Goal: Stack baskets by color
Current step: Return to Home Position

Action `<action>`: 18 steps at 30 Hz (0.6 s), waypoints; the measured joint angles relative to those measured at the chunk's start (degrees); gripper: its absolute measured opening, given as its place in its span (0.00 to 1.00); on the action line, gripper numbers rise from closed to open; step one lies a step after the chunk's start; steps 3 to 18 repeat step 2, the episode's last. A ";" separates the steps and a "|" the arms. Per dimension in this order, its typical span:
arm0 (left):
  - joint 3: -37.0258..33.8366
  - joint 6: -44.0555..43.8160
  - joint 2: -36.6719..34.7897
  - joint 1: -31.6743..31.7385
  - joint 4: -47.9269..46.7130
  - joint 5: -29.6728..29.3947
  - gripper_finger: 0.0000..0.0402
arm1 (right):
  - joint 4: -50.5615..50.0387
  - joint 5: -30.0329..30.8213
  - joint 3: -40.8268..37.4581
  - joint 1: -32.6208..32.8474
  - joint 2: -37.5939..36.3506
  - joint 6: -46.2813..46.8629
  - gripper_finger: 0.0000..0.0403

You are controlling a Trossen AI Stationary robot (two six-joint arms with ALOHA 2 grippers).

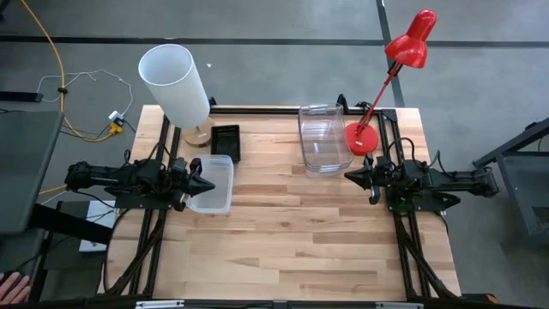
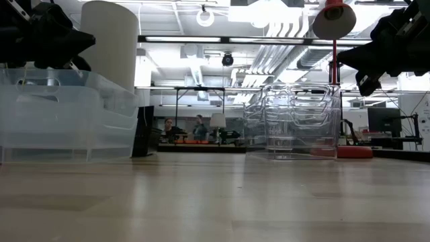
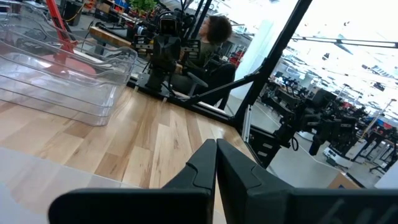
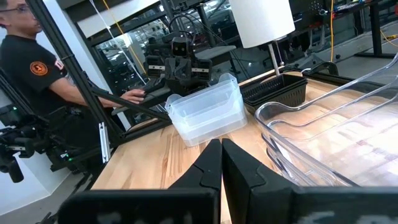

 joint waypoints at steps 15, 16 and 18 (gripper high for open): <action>0.00 0.00 0.00 -0.02 0.00 0.00 0.00 | 0.00 0.00 0.00 0.02 0.00 0.00 0.00; 0.00 0.00 0.00 -0.02 0.00 0.00 0.00 | 0.00 0.00 0.00 0.02 0.00 0.00 0.00; 0.00 0.00 0.00 -0.02 0.00 0.00 0.00 | 0.00 0.00 0.00 0.02 0.00 0.00 0.00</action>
